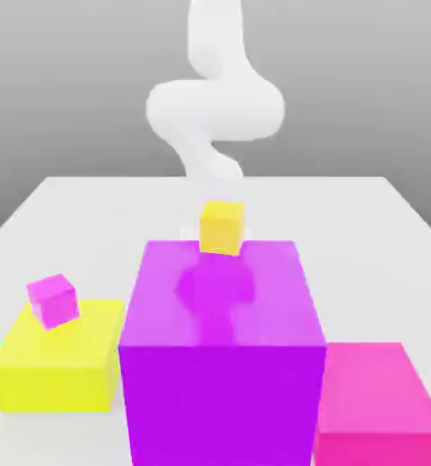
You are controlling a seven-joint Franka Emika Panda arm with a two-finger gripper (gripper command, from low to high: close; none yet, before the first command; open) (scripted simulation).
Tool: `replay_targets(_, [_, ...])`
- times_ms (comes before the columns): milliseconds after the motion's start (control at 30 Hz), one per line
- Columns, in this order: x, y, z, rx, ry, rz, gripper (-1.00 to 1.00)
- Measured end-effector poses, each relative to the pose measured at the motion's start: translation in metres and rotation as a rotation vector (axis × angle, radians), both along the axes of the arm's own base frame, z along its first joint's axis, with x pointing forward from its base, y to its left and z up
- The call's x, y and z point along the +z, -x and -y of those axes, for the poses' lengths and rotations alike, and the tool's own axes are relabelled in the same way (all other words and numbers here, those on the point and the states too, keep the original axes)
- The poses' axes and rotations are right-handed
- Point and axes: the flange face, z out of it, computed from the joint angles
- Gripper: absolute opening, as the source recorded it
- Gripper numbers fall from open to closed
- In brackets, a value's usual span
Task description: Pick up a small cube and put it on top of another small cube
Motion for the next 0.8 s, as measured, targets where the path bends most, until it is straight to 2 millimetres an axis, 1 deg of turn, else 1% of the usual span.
replay_targets(100, [-0.050, -0.034, 0.038, -0.148, -0.040, -0.082, 0.00])
replay_targets(200, [-0.101, -0.056, 0.080, -0.291, -0.085, -0.156, 0.00])
replay_targets(300, [-0.156, -0.067, 0.124, -0.433, -0.134, -0.227, 0.00])
replay_targets(400, [-0.212, -0.068, 0.169, -0.575, -0.188, -0.294, 0.00])
replay_targets(467, [-0.250, -0.063, 0.197, -0.669, -0.228, -0.338, 0.00])
replay_targets(533, [-0.289, -0.054, 0.223, -0.762, -0.270, -0.379, 0.00])
replay_targets(600, [-0.327, -0.036, 0.254, -0.872, -0.318, -0.418, 0.00])
replay_targets(667, [-0.365, -0.014, 0.281, -0.979, -0.370, -0.455, 0.00])
replay_targets(800, [-0.440, 0.021, 0.304, -1.139, -0.466, -0.533, 0.00])
